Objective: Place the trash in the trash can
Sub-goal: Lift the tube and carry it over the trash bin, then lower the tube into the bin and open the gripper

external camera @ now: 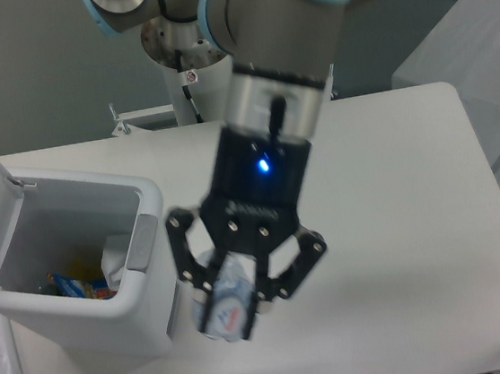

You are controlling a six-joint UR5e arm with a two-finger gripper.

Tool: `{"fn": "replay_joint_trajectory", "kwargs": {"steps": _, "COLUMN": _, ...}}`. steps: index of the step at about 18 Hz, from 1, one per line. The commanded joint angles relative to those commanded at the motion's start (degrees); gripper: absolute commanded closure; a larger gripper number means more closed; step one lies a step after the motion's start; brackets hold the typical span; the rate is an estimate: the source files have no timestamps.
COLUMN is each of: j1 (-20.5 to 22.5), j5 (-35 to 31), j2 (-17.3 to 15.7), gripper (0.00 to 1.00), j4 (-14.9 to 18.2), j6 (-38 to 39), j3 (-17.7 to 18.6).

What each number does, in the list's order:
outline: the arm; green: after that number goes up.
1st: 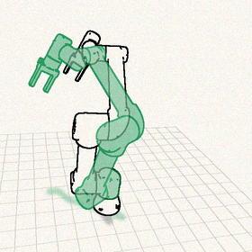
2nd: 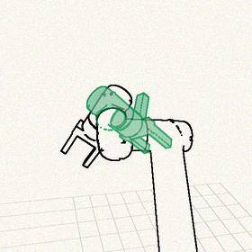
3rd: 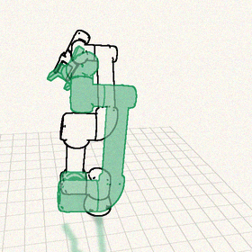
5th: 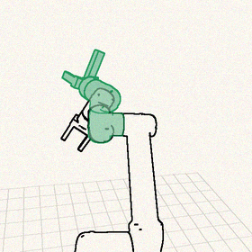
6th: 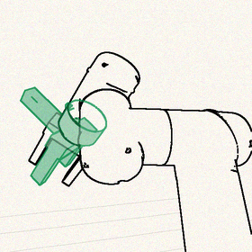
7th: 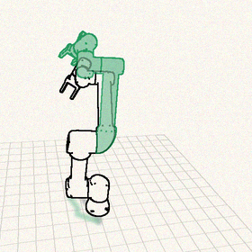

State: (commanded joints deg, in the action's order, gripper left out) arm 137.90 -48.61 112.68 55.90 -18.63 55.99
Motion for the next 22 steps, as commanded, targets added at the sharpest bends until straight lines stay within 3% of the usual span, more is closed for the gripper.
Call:
{"fn": "replay_joint_trajectory", "kwargs": {"steps": 8, "j1": -1.84, "j5": 7.03, "j2": -4.48, "gripper": 1.00, "j4": -0.97, "j6": 2.63, "j3": 1.40}}
{"fn": "replay_joint_trajectory", "kwargs": {"steps": 12, "j1": -3.34, "j5": 7.74, "j2": -7.65, "gripper": 1.00, "j4": -1.32, "j6": 2.37, "j3": 8.16}}
{"fn": "replay_joint_trajectory", "kwargs": {"steps": 15, "j1": -5.53, "j5": 7.66, "j2": -8.62, "gripper": 1.00, "j4": -4.03, "j6": 1.85, "j3": 12.73}}
{"fn": "replay_joint_trajectory", "kwargs": {"steps": 22, "j1": -6.15, "j5": 7.31, "j2": -8.80, "gripper": 0.98, "j4": -5.01, "j6": 0.01, "j3": 17.04}}
